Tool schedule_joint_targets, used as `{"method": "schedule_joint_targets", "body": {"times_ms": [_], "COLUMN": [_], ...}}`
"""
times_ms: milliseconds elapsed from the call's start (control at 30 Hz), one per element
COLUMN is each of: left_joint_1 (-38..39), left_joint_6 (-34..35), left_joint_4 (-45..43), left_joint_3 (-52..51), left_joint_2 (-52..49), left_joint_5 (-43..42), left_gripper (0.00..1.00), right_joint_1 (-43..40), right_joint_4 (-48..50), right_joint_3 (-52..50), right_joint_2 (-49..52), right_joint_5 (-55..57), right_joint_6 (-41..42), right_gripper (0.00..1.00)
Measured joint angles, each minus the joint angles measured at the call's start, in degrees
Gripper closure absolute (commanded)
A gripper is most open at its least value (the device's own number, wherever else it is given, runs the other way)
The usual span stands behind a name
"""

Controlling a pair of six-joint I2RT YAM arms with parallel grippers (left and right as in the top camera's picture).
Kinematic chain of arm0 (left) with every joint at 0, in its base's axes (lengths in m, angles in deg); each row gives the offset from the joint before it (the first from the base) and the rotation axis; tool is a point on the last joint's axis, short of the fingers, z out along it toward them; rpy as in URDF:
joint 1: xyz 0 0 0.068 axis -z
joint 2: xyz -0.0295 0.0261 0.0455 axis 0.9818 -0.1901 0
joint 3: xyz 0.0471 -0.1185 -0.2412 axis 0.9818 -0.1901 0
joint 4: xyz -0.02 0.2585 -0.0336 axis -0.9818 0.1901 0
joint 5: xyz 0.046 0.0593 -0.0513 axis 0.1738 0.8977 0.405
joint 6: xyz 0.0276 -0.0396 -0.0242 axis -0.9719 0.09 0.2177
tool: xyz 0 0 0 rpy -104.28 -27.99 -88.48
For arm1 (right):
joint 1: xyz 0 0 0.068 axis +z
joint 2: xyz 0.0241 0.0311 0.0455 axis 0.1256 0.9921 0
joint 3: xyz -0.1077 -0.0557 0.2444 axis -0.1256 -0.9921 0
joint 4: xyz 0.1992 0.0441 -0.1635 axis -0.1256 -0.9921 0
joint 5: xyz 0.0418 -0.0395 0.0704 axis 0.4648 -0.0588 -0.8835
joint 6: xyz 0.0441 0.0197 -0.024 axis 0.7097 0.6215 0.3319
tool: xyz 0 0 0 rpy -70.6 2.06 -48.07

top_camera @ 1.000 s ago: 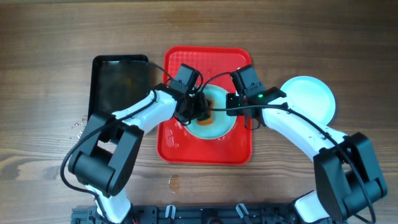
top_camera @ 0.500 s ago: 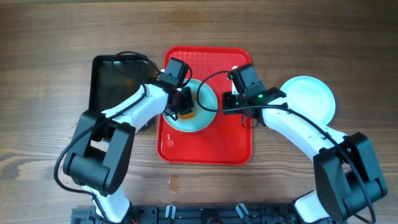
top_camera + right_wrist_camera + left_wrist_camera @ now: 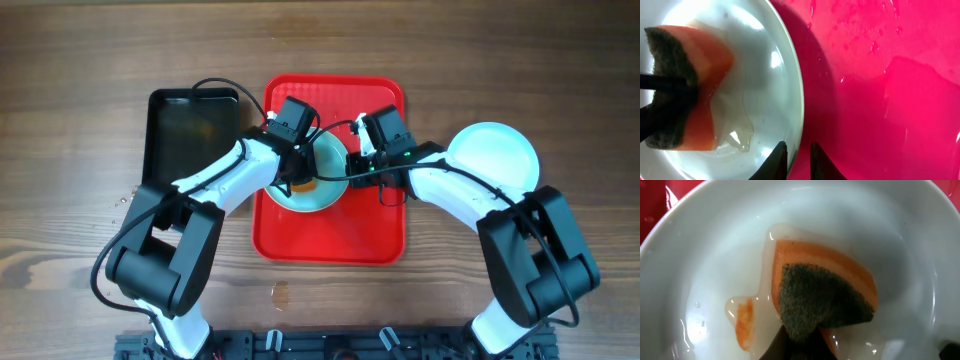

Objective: Clean dirty plates on tray and stack at the side
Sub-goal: 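Scrub the held plate with the sponge in the left gripper, then return the sponge to the black tray with the left gripper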

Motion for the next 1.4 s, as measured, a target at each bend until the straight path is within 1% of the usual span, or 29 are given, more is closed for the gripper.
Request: {"method": "schedule_joint_targets", "body": {"times_ms": [133,433,600,733,900,967,1133,1200,1300,1400], "left_joint_1": [0.0,0.22,0.26,-2.05,-4.17,-4.13,-3.98,-4.04,-5.6,-6.82], "left_joint_6": [0.0,0.0,-0.52,-1.95,-2.45,-2.78,-2.8,-2.82,-2.8,-2.82], "left_joint_4": [0.0,0.28,1.92,2.54,3.56,5.57,14.47,17.75,21.73,23.52], "left_joint_3": [0.0,0.07,0.46,0.5,0.87,1.64,6.1,8.7,13.0,14.86], "left_joint_2": [0.0,0.0,0.0,0.04,0.09,0.0,-0.59,-0.59,-0.57,-0.17], "left_joint_5": [-0.02,0.59,5.29,9.01,10.27,10.49,11.15,12.63,17.0,18.73], "left_gripper": [0.96,0.96,0.96,0.96,0.96,0.96,0.96,0.96,0.96,0.96], "right_joint_1": [0.0,0.44,0.83,1.16,1.46,1.49,1.6,1.57,0.94,0.81], "right_joint_4": [1.79,0.31,-0.79,-2.43,-3.5,-3.85,-5.05,-6.05,-7.54,-8.13], "right_joint_3": [0.0,1.27,1.66,2.05,2.38,2.4,2.69,2.8,2.86,2.86], "right_joint_2": [1.27,2.49,2.49,2.49,2.49,2.49,2.49,2.47,2.03,1.73], "right_joint_5": [-0.07,2.32,3.45,4.48,5.2,5.16,5.16,5.86,8.07,9.2], "right_joint_6": [0.15,6.8,8.85,10.82,12.33,12.55,13.38,14.05,14.73,15.08], "right_gripper": [0.96,0.96,0.96,0.96,0.96,0.96,0.96,0.96,0.96,0.96]}}
